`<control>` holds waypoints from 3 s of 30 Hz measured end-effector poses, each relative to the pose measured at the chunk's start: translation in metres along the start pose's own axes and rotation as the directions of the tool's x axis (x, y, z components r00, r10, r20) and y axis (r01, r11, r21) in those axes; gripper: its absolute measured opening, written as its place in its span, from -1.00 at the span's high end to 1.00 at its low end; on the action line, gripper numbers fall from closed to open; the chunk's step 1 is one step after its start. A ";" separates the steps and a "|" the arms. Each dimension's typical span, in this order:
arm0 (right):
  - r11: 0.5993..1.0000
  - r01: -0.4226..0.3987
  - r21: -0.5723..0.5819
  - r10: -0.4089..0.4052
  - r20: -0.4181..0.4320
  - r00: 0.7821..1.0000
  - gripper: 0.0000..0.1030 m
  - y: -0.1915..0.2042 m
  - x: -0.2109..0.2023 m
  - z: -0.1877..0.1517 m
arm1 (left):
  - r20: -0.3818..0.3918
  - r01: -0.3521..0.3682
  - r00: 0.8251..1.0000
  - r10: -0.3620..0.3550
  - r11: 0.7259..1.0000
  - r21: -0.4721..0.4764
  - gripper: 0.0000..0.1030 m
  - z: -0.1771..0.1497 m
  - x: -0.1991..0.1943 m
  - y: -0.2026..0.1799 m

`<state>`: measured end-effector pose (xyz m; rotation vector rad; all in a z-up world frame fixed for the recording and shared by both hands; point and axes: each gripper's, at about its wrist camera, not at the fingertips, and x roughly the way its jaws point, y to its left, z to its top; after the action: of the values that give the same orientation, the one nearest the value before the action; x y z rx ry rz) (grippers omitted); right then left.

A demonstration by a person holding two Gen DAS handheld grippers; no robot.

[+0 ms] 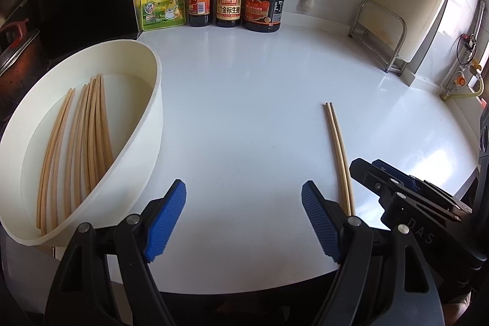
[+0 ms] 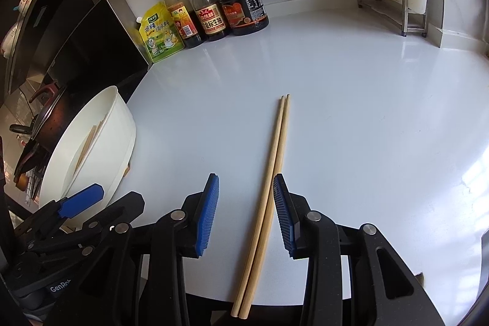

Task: Organize utensils
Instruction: 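Position both tools over the two chopsticks and separate them, then close the right tool on one chopstick while the left tool grasps the other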

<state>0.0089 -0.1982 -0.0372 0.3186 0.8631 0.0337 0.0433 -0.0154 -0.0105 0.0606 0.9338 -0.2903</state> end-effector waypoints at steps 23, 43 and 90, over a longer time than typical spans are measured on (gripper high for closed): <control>1.000 -0.020 -0.013 0.020 -0.012 1.000 0.29 0.000 0.004 -0.005 | -0.003 -0.043 0.999 0.043 0.999 -0.014 -0.49 0.002 -0.001 0.007; 0.998 0.061 -0.007 -0.061 -0.024 0.998 0.29 -0.019 0.007 -0.017 | -0.024 -0.022 0.999 0.021 1.000 -0.016 -0.49 -0.003 0.005 -0.001; 0.948 0.266 -0.173 -0.280 -0.062 0.958 0.79 -0.035 0.021 -0.014 | -0.052 0.035 0.998 -0.033 0.999 0.029 -0.49 -0.003 0.021 -0.041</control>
<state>0.0088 -0.2243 -0.0710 0.0419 0.9769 -0.1400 0.0416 -0.0589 -0.0262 0.0797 0.9823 -0.3353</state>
